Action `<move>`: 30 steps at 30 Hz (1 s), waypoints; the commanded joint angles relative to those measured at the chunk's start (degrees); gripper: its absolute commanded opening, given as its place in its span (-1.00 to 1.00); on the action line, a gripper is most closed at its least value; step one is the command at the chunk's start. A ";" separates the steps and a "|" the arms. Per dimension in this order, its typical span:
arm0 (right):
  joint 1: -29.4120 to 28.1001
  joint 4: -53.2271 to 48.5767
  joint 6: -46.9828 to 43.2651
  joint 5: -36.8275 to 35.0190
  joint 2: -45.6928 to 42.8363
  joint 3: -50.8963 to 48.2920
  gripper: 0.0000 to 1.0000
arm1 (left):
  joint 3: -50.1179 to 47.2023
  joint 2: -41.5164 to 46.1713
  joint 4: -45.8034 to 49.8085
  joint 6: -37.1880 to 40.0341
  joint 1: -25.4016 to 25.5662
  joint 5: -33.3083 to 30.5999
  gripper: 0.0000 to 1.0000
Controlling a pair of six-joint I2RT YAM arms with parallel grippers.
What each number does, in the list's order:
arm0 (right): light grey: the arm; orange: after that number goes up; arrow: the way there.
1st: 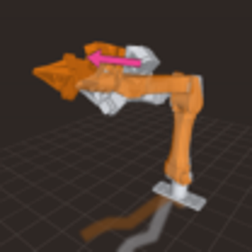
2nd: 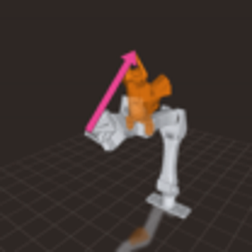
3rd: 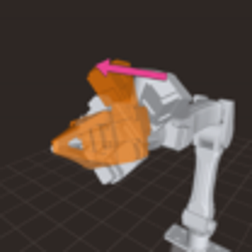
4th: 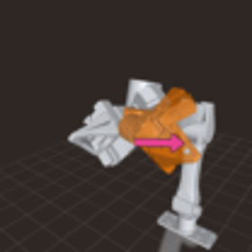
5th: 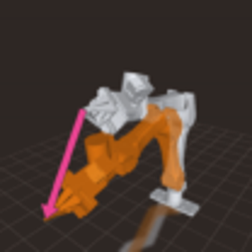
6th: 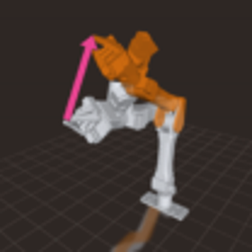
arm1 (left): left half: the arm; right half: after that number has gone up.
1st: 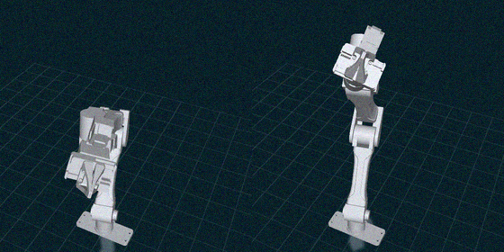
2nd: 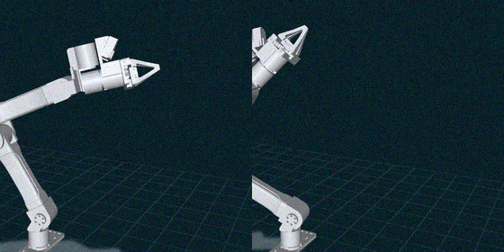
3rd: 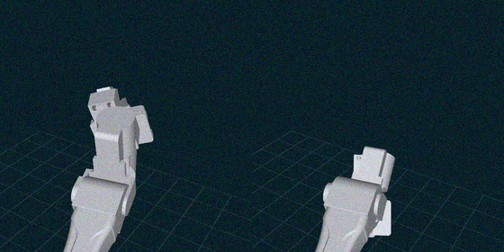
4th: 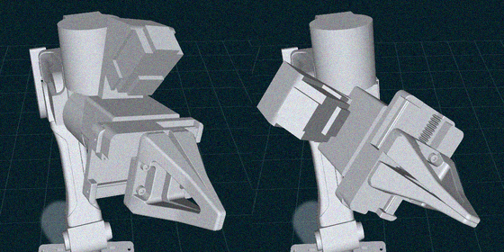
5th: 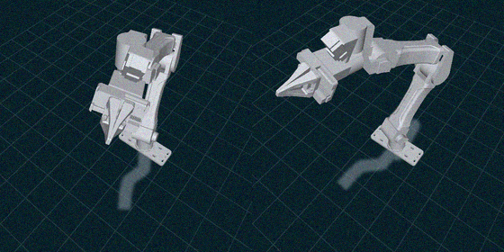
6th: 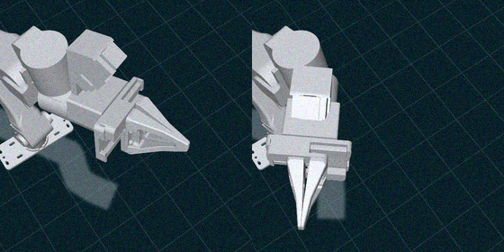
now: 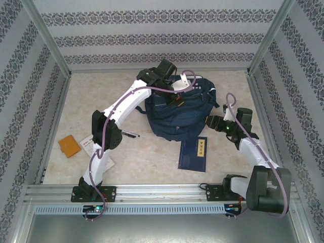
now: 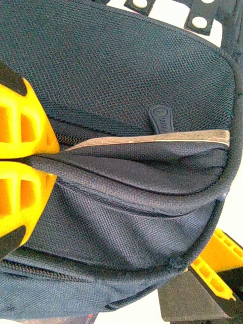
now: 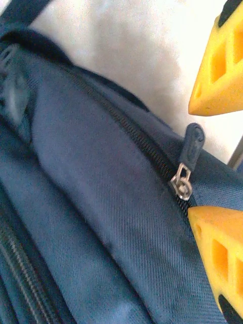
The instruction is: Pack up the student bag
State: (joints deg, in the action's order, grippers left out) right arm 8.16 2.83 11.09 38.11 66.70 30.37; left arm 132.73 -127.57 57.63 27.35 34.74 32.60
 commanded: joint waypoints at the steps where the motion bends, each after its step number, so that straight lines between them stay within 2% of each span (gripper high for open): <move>1: 0.91 4.12 -15.08 4.67 0.58 2.24 -0.06 | 2.80 4.39 1.42 4.00 -0.60 4.44 -1.00; 3: 1.15 2.62 -22.20 5.69 1.27 2.88 -0.09 | 2.80 4.53 1.53 4.44 -0.72 3.90 -1.00; 6: 1.05 -0.97 -31.52 15.97 3.72 4.28 -0.13 | 2.79 4.60 1.61 4.89 -1.21 3.79 -1.00; 8: -0.58 -5.81 -36.64 17.85 4.39 5.87 -0.14 | 2.69 4.52 1.74 5.49 -1.43 3.31 -1.00; 15: -1.13 -7.48 -38.34 17.91 7.54 8.99 -0.19 | 2.19 4.79 2.60 8.40 -1.69 2.82 -1.00; 18: -1.90 -4.94 -36.82 13.94 6.86 8.84 -0.20 | 2.19 5.19 2.69 9.02 -1.77 2.58 -1.00; 20: -4.96 -13.29 -44.14 5.70 4.52 11.56 -0.16 | 2.15 5.28 2.38 9.49 -1.85 2.51 -1.00; 23: -6.45 -23.80 -55.93 -0.79 2.07 15.49 -0.06 | 1.89 5.64 1.73 10.56 -1.95 2.67 -1.00; 26: -6.93 -28.18 -58.98 -9.75 2.78 16.74 0.00 | 0.95 5.89 1.18 11.39 -2.22 2.40 -1.00; 30: -5.09 -30.98 -63.35 -6.93 4.51 17.64 0.02 | -1.55 6.15 0.43 13.47 -2.68 2.45 -1.00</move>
State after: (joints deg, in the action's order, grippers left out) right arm 1.80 -21.74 -45.41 33.19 69.87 46.83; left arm 131.90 -125.82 60.27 37.32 33.08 32.60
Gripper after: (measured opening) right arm 0.506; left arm 0.059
